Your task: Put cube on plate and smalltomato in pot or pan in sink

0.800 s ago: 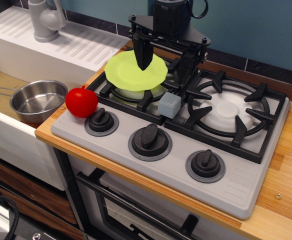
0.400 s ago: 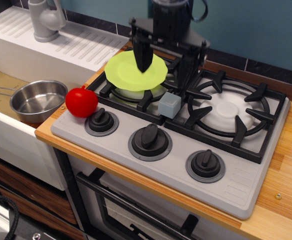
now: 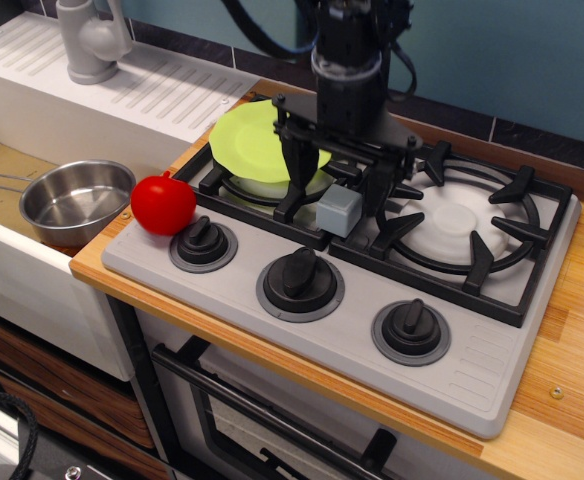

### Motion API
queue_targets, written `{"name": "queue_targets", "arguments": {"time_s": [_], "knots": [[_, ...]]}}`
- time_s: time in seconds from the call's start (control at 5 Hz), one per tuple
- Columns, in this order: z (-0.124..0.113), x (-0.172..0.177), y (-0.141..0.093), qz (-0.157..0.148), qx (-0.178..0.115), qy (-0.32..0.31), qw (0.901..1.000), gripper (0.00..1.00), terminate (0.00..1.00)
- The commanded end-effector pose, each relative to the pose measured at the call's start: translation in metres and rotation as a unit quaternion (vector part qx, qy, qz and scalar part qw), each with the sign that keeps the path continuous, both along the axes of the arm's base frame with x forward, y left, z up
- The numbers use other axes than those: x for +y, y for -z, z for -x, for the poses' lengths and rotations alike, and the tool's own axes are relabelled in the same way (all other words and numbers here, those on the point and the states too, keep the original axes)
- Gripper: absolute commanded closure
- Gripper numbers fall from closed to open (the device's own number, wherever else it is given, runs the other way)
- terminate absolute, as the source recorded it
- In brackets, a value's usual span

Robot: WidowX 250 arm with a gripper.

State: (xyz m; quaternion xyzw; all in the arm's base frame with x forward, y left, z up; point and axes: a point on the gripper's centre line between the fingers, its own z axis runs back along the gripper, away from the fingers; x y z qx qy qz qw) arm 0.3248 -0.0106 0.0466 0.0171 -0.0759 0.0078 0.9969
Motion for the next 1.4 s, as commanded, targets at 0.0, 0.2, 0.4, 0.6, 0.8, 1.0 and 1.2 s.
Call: {"name": "queue_targets", "arguments": {"time_s": [0.0, 0.2, 0.4, 0.6, 0.8, 1.0, 1.2], "knots": [[-0.01, 0.009, -0.001, -0.001, -0.026, 0.003, 0.9997, 0.0, 0.0], [-0.009, 0.013, -0.001, -0.004, -0.023, 0.002, 0.9997, 0.0, 0.0], [-0.004, 0.012, -0.002, -0.006, -0.017, -0.002, 0.9998, 0.0, 0.0], [0.0, 0.009, 0.0, -0.006, -0.013, -0.01, 0.9998, 0.0, 0.0], [0.0, 0.006, 0.002, -0.006, -0.009, -0.014, 0.9998, 1.0, 0.0], [-0.002, 0.005, 0.0, -0.005, -0.009, -0.017, 0.9998, 1.0, 0.0], [-0.003, 0.005, -0.012, -0.007, -0.005, -0.011, 0.9999, 1.0, 0.0]]}}
